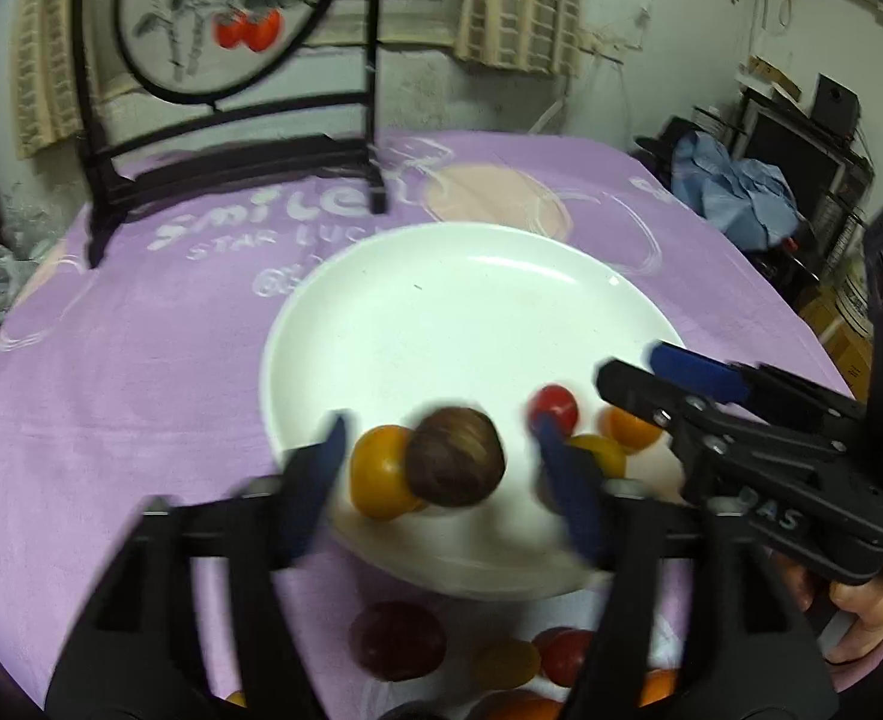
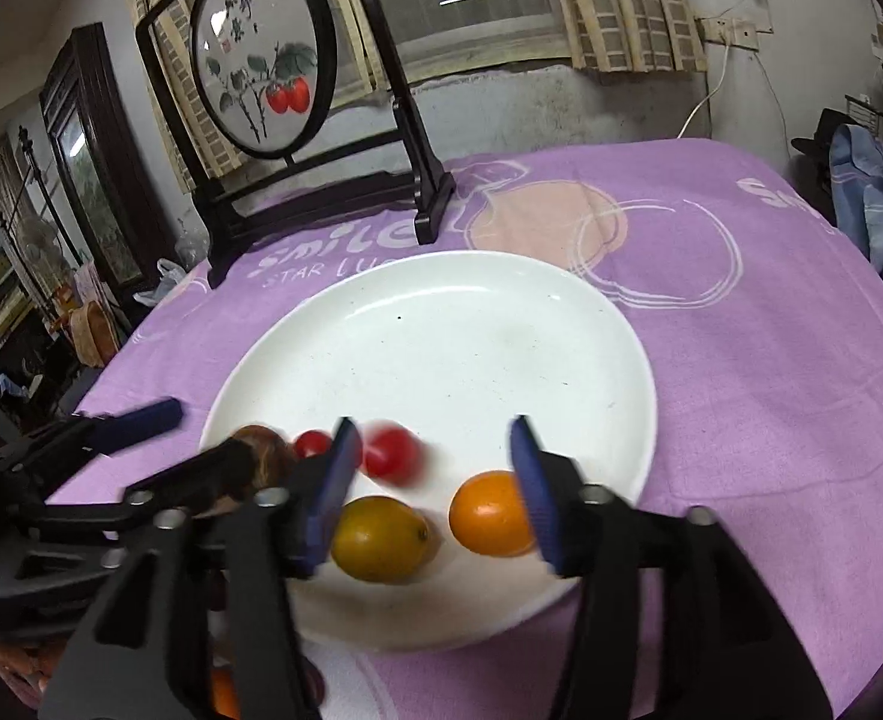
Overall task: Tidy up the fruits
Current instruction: 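Carry both fruits over the white plate and open both tools to release them, then grasp a dark mangosteen with the right tool while the left tool grasps a mandarin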
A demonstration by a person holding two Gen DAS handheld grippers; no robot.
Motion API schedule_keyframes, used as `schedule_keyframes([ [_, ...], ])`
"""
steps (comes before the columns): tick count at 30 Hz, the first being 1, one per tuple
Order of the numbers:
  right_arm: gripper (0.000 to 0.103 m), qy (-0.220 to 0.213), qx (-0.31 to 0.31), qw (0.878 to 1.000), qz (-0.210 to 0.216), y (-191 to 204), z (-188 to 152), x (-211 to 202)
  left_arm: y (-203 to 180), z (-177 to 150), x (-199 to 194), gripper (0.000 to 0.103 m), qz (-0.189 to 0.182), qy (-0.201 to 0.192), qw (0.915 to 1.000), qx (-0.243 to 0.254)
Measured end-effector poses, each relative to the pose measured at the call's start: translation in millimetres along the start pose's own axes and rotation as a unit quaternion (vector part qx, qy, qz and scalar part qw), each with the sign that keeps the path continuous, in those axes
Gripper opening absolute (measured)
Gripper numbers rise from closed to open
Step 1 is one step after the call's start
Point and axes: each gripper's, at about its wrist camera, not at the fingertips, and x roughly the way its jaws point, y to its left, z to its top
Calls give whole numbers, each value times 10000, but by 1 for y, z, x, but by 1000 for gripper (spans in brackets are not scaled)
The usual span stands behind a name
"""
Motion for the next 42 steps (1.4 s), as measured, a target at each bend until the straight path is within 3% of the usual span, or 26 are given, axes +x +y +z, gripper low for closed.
schedule_keyframes([
  [2, 63, -85, -26, 10000, -23, 2, -2, -12, 6, -1, -18, 86, 107, -244, 9996, -63],
  [5, 64, -119, -98, 9999, -1, 7, -8, -26, 17, -4, -44, 100, 305, -520, 9980, -189],
  [11, 64, 278, -281, 9990, 221, 16, -41, -41, 70, -33, -93, 101, 407, -845, 9934, -656],
  [15, 64, 115, -329, 9988, 356, 23, -64, -65, 104, -57, -107, 101, 820, -810, 9881, -1019],
  [21, 64, 304, -329, 9969, 650, 27, -86, -84, 143, -88, -108, 101, 517, -521, 9807, -1814],
  [23, 64, 618, -430, 9939, 807, 32, -95, -86, 144, -95, -107, 101, 435, -408, 9822, -1784],
  [26, 64, 731, -702, 9901, 975, 43, -106, -94, 139, -105, -112, 101, 494, -439, 9850, -1596],
  [30, 64, 827, -1253, 9850, 847, 60, -124, -97, 135, -115, -110, 101, 472, -369, 9869, -1498],
  [36, 64, 1482, -1373, 9780, 526, 64, -145, -79, 131, -117, -103, 101, 549, -200, 9890, -1361],
  [42, 64, 1506, -1520, 9757, 475, 67, -151, -81, 126, -118, -101, 101, 686, -156, 9900, -1222],
])
